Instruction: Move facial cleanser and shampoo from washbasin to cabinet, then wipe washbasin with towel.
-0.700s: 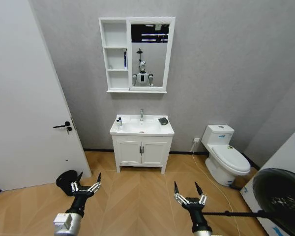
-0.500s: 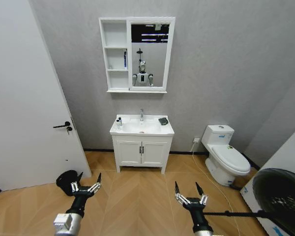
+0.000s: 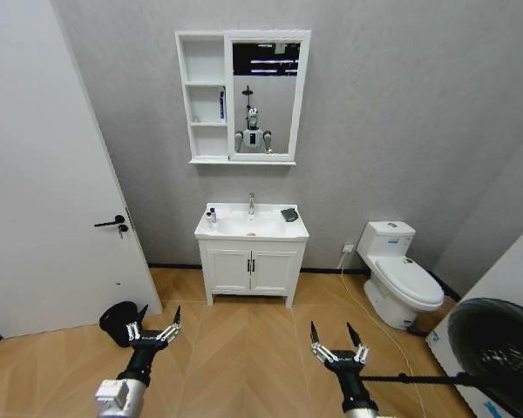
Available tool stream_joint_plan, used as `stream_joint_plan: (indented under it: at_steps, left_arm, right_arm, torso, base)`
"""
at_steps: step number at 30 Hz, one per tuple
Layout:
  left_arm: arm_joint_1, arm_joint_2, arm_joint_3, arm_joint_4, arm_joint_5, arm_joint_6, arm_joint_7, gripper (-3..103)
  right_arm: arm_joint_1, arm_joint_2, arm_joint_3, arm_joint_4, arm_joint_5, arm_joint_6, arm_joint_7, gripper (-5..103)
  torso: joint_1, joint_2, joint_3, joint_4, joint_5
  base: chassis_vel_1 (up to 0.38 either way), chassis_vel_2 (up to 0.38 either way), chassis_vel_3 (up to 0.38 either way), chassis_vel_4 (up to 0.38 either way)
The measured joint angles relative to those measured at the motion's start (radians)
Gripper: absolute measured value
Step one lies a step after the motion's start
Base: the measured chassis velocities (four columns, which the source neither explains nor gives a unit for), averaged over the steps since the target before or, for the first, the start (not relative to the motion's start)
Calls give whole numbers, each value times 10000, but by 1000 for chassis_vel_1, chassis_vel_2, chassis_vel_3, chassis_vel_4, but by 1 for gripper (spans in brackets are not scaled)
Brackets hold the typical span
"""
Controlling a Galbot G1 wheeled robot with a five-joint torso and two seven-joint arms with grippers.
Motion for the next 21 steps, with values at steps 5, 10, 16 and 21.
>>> stream_joint_plan:
  at_steps: [5, 10, 16, 21]
  left_arm:
    - [-52, 116, 160, 129, 32, -2, 2, 92]
    - [-141, 102, 234, 255, 47, -3, 3, 92]
    - [-198, 103, 229, 332, 45, -15, 5, 92]
    - [-291, 126, 146, 467, -56, -70, 5, 92]
  right_arm:
    - [-101, 29, 45, -1, 7, 31, -7, 100]
    - [-151, 109, -38, 45, -53, 59, -11, 100]
    - [-174, 117, -52, 74, -87, 59, -9, 100]
    - [-144, 150, -39, 43, -136, 88, -9, 100]
  torso:
    - [0, 0, 0, 0, 0]
    - [-1, 0, 0, -1, 0]
    - [-6, 3, -2, 0, -1]
    - [-3, 1, -1, -1, -1]
  base:
    - [0, 0, 0, 0]
    - [0, 0, 0, 0]
    - [-57, 45, 62, -60]
    - [-184, 186, 161, -181]
